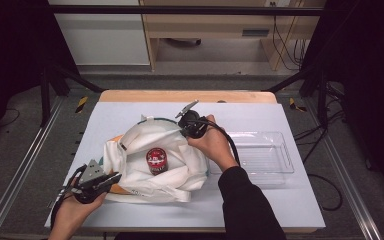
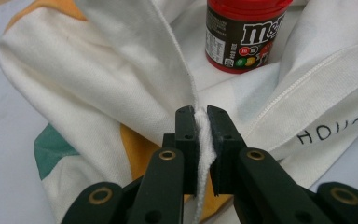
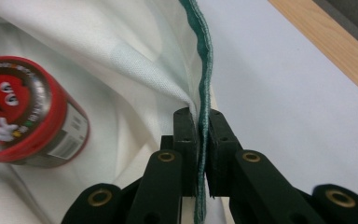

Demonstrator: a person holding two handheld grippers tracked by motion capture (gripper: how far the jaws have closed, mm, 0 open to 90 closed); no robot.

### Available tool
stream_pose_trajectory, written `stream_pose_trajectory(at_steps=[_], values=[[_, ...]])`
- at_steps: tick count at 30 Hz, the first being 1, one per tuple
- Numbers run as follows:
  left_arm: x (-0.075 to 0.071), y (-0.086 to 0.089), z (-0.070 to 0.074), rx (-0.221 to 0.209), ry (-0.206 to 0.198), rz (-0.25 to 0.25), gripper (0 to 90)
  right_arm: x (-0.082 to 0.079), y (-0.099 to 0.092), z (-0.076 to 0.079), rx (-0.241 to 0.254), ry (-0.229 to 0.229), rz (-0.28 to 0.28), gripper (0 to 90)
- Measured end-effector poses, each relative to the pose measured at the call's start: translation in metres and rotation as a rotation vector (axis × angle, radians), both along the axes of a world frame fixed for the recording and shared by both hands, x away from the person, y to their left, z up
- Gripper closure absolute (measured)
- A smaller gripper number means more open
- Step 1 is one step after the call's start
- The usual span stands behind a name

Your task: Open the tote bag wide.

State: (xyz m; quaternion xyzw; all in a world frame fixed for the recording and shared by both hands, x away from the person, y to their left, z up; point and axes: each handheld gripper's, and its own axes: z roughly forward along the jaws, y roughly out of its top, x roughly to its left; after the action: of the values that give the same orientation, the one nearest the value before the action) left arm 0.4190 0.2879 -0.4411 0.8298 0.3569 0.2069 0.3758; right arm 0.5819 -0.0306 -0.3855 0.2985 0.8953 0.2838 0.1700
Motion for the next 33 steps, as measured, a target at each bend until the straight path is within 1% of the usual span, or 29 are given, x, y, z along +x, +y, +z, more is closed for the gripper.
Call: stream_pose_trajectory(at_steps=[3,5,7,10,13,16,17,18,20,22,24,26,27,29,30,31,32,33], values=[[0.000,0.001,-0.001,0.000,0.003,-0.003,83.1,0.005,0.001,-0.009,-0.033,0.022,-0.012,85.1],[0.000,0.000,-0.001,0.005,0.004,-0.008,83.2,0.008,0.002,-0.012,-0.058,0.025,-0.024,84.9],[-0.001,0.000,-0.002,0.014,0.005,-0.015,83.3,0.011,0.001,-0.014,-0.060,0.028,-0.037,84.8],[-0.003,0.001,-0.002,0.017,0.006,-0.018,83.3,0.014,0.001,-0.016,-0.078,0.029,-0.053,84.7],[-0.002,0.001,-0.002,0.015,0.005,-0.015,83.3,0.013,0.002,-0.016,-0.078,0.030,-0.055,84.5],[-0.002,0.000,-0.001,0.016,-0.008,-0.011,83.1,0.011,0.004,-0.015,-0.079,0.031,-0.048,82.2],[-0.002,-0.001,-0.001,0.017,-0.014,-0.012,83.0,0.011,0.004,-0.015,-0.081,0.028,-0.044,80.0],[-0.002,-0.001,-0.001,0.014,-0.019,-0.011,82.8,0.011,0.004,-0.015,-0.079,0.028,-0.044,75.6],[-0.002,-0.001,-0.002,-0.003,-0.024,-0.006,82.0,0.010,0.003,-0.015,-0.072,0.030,-0.049,67.0],[-0.002,0.000,-0.002,-0.013,-0.027,-0.001,81.0,0.008,0.002,-0.014,-0.067,0.025,-0.047,61.1],[-0.002,0.000,-0.001,-0.023,-0.034,0.005,78.8,0.005,0.001,-0.011,-0.047,0.015,-0.044,54.0],[-0.001,0.000,-0.001,-0.043,-0.039,0.018,73.2,0.001,0.000,-0.007,-0.033,0.003,-0.040,47.3],[-0.001,0.000,-0.001,-0.046,-0.043,0.023,69.0,-0.001,-0.001,-0.003,-0.019,-0.004,-0.036,44.2],[-0.001,0.001,0.000,-0.053,-0.051,0.036,63.1,-0.005,-0.003,0.001,0.002,-0.016,-0.035,41.2],[0.000,0.001,0.000,-0.066,-0.054,0.043,59.6,-0.007,-0.004,0.004,0.015,-0.016,-0.037,39.3],[0.000,0.002,0.001,-0.074,-0.057,0.048,53.6,-0.011,-0.006,0.008,0.032,-0.017,-0.036,36.3],[0.000,0.001,0.001,-0.086,-0.063,0.056,53.6,-0.011,-0.006,0.008,0.032,-0.017,-0.036,36.3],[0.000,0.001,0.002,-0.086,-0.069,0.060,51.1,-0.013,-0.006,0.010,0.040,-0.019,-0.034,34.6]])
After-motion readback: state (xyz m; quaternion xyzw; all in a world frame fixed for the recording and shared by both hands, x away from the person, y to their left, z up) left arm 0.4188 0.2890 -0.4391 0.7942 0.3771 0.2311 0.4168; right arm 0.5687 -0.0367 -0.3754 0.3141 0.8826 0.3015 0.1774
